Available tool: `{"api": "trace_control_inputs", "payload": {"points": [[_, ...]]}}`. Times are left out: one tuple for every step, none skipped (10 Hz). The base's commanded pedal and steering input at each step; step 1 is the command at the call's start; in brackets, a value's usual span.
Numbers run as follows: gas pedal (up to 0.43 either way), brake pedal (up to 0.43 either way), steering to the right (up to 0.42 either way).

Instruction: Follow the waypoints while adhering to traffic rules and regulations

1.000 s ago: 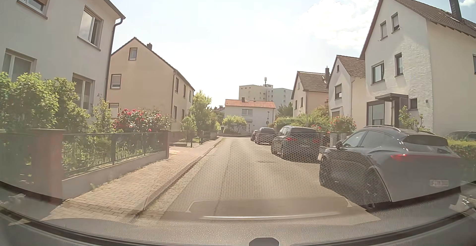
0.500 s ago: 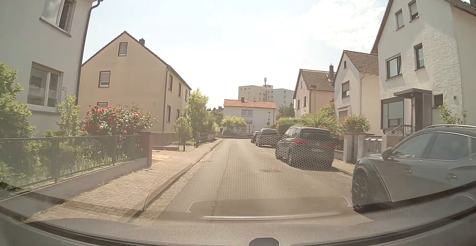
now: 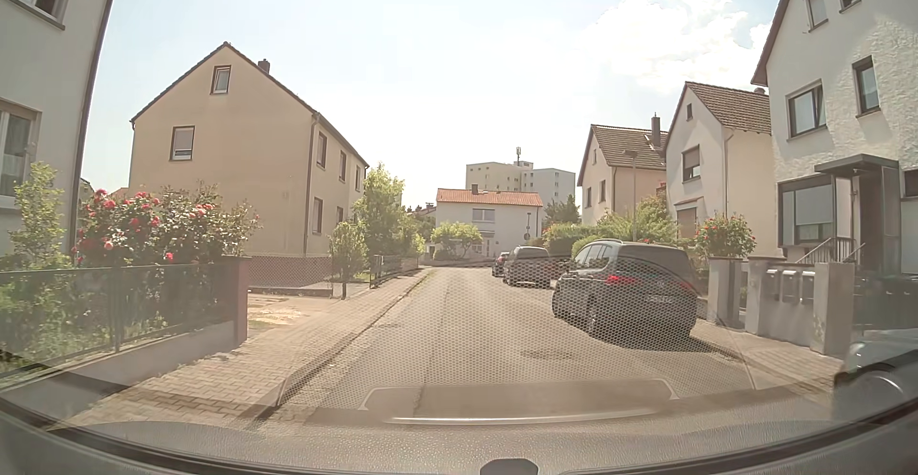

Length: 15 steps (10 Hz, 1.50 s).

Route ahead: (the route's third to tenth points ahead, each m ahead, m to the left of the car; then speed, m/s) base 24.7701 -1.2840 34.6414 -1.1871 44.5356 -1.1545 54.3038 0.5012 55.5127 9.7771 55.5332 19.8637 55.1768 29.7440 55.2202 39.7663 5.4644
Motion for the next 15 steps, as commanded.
{"api": "trace_control_inputs", "payload": {"points": [[0.138, 0.0, -0.01], [0.138, 0.0, -0.01], [0.138, 0.0, -0.009], [0.138, 0.0, -0.009], [0.138, 0.0, -0.009], [0.138, 0.0, -0.008], [0.138, 0.0, -0.008], [0.138, 0.0, -0.007], [0.138, 0.0, -0.004], [0.138, 0.0, -0.001], [0.138, 0.0, 0.005], [0.138, 0.0, 0.007], [0.138, 0.0, 0.007], [0.138, 0.0, 0.008], [0.138, 0.0, 0.009]]}}
